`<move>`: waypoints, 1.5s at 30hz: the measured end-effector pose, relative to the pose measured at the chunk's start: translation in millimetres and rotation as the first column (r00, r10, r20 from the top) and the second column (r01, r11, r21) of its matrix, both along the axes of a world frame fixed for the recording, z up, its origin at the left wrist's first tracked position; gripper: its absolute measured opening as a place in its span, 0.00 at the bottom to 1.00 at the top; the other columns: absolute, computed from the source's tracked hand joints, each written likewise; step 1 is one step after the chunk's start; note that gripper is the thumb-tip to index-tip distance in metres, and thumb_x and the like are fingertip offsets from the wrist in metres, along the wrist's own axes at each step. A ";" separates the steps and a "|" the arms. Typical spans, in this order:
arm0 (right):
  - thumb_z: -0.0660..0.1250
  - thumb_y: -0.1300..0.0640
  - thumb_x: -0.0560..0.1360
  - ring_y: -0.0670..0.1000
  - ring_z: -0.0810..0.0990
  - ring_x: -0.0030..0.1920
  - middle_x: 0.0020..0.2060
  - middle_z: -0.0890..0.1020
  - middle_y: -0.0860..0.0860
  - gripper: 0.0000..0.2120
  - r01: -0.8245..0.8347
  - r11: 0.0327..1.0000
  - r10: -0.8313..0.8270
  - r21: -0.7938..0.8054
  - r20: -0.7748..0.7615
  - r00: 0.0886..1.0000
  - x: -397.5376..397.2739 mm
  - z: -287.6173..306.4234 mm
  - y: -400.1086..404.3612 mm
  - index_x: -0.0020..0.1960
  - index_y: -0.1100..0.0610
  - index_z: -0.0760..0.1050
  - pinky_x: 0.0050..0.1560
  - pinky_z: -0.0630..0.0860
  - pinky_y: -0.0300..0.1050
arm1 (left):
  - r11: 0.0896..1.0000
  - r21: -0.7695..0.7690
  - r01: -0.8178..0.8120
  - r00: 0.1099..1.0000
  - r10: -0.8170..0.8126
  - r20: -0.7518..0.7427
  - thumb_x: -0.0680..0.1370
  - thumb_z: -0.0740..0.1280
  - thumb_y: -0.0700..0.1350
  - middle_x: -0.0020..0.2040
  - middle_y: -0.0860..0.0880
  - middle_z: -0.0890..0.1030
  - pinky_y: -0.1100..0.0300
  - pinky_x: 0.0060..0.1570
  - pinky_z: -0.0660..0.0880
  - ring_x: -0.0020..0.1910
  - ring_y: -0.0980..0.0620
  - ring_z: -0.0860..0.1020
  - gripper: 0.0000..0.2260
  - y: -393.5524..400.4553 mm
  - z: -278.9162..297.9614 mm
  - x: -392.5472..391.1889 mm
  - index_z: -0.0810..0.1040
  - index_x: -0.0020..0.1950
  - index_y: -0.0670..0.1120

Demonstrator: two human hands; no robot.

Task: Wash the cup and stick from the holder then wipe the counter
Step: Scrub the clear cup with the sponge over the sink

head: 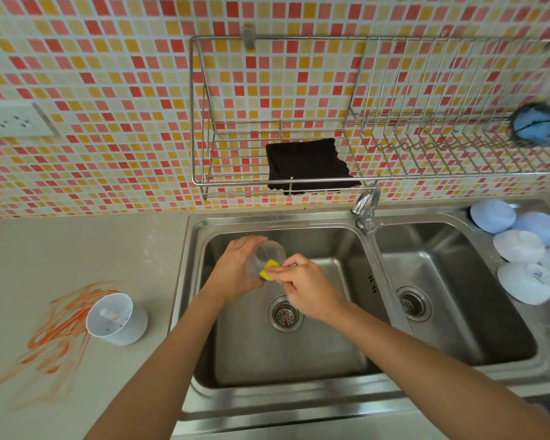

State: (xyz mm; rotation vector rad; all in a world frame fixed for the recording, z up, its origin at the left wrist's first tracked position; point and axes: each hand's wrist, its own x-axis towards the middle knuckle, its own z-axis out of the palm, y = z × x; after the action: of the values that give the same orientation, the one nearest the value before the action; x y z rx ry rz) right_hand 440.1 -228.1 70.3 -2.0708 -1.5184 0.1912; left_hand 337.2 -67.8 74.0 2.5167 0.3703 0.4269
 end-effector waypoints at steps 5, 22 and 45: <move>0.69 0.64 0.64 0.53 0.79 0.47 0.44 0.85 0.46 0.14 -0.182 0.972 0.232 -0.147 0.501 0.834 24.3 22.3 -1.3 0.48 0.55 0.83 0.44 0.75 0.45 | 0.999 -0.005 0.042 0.999 -0.042 -0.029 0.61 0.80 0.45 0.62 0.49 0.76 0.59 0.62 0.67 0.61 0.48 0.72 0.35 -5.8 3.4 2.3 0.73 0.66 0.44; 0.68 0.61 0.69 0.54 0.78 0.52 0.52 0.82 0.45 0.13 -0.242 0.953 0.304 -0.184 0.579 0.757 37.5 24.9 -6.0 0.54 0.54 0.80 0.47 0.75 0.48 | 0.993 -0.032 0.113 0.989 -0.116 -0.089 0.60 0.81 0.47 0.62 0.51 0.76 0.62 0.62 0.66 0.60 0.53 0.72 0.37 4.3 7.6 5.0 0.73 0.66 0.47; 0.59 0.64 0.70 0.55 0.78 0.52 0.52 0.83 0.49 0.18 -0.279 0.945 0.327 -0.171 0.520 0.789 23.7 13.5 -2.0 0.55 0.58 0.80 0.49 0.74 0.48 | 0.995 0.096 0.041 0.998 -0.045 0.040 0.61 0.81 0.46 0.59 0.45 0.77 0.50 0.60 0.72 0.59 0.45 0.74 0.35 -2.9 -2.0 -3.2 0.73 0.65 0.41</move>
State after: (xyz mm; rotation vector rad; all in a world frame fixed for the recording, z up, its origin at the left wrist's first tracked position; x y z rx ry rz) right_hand 463.8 -230.1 83.8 -2.0300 -2.2239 -0.2471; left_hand 334.0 -70.7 71.9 2.5982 0.2853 0.4907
